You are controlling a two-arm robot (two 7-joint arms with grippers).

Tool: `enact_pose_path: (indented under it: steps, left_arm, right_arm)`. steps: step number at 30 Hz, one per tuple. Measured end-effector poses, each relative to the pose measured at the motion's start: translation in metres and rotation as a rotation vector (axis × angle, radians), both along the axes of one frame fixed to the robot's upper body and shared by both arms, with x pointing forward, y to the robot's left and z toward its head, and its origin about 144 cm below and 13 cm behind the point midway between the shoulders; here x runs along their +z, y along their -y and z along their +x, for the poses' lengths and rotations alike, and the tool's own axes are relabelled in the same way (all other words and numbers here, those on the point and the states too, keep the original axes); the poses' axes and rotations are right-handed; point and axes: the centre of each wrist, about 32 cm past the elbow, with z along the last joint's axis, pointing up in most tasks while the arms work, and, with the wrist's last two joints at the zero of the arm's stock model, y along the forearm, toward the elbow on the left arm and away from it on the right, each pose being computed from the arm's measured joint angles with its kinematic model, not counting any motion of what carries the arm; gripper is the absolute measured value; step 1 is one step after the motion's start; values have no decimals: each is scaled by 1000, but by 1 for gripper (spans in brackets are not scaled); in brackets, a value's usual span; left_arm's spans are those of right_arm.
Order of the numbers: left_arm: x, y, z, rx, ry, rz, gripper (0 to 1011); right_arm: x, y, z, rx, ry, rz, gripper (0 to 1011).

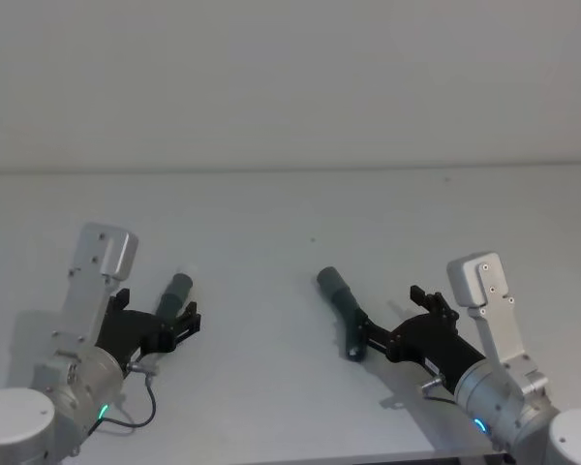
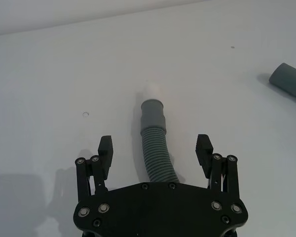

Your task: Use both hands to pick up one end of the pipe from the table, align the ends, and insert them.

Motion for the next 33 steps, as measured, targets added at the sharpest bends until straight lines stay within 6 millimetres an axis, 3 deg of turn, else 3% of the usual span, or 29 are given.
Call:
enact_pose_path:
  steps: [33]
  left_arm:
    - [-2, 11, 40, -37, -78, 48, 1002]
  right_arm:
    - [0, 0, 0, -1, 1, -3, 1003]
